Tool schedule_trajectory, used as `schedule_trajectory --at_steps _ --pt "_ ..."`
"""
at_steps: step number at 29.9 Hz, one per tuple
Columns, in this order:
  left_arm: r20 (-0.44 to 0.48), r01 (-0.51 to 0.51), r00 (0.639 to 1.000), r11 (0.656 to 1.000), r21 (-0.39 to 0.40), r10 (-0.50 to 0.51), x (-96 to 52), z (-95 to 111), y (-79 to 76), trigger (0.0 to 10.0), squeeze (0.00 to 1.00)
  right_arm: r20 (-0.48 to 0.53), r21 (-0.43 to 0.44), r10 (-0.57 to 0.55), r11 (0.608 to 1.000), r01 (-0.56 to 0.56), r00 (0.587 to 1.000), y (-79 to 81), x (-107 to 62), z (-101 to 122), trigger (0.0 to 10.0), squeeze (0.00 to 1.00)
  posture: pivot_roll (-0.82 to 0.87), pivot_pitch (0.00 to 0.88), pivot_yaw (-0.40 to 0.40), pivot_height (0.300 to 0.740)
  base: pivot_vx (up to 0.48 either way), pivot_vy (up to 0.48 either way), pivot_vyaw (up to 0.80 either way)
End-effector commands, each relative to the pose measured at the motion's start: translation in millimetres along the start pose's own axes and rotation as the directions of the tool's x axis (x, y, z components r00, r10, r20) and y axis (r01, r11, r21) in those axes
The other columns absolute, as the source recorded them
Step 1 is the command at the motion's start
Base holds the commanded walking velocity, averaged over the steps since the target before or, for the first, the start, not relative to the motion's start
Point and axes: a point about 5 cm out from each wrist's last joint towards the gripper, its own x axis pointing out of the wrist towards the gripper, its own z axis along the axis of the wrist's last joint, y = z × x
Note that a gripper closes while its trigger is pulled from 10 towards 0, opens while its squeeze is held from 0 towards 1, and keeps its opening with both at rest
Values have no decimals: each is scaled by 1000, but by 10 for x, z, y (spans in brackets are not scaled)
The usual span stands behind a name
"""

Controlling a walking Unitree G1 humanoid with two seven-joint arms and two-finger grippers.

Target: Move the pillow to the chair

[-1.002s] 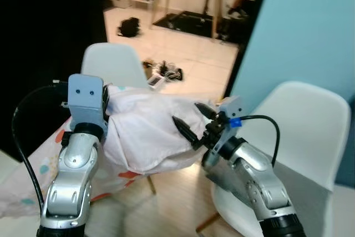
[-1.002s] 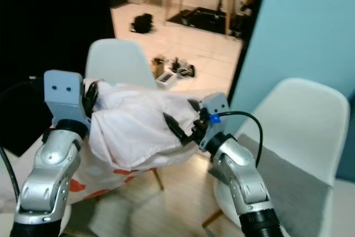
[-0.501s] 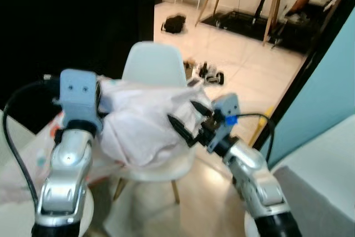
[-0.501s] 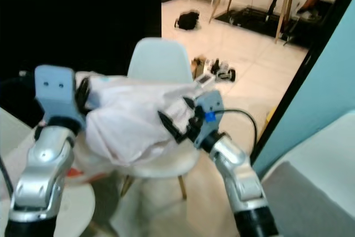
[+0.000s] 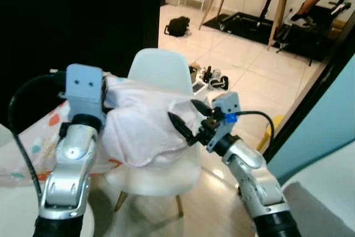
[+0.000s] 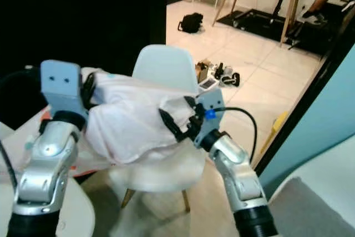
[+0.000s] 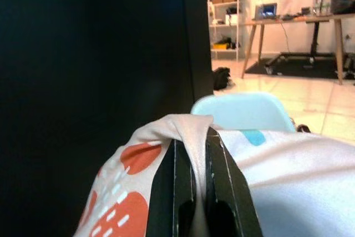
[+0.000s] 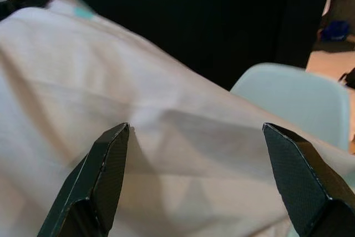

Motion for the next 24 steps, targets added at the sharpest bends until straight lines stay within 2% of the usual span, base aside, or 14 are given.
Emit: schedule_trajectory --at_steps 1,5,14,24 --pt "108 -13 994 1000 13 12 22 190 34 10000 0 -31 12 9 1000 -9 999 32 22 -44 10000 0 -9 0 -76 740 315 0 -750" --pt "110 -9 994 1000 15 7 25 191 21 10000 0 -35 16 9 1000 -8 999 34 25 -50 10000 0 -11 0 -75 740 316 0 -753" --pt "113 -5 994 1000 25 2 31 196 12 10000 0 -32 28 2 1000 -1 999 22 24 -50 10000 0 -11 0 -75 740 315 0 0" --pt "111 -15 994 997 76 7 32 185 28 10000 0 -50 34 6 999 -4 999 19 27 -64 10000 0 -12 0 -75 740 316 0 0"
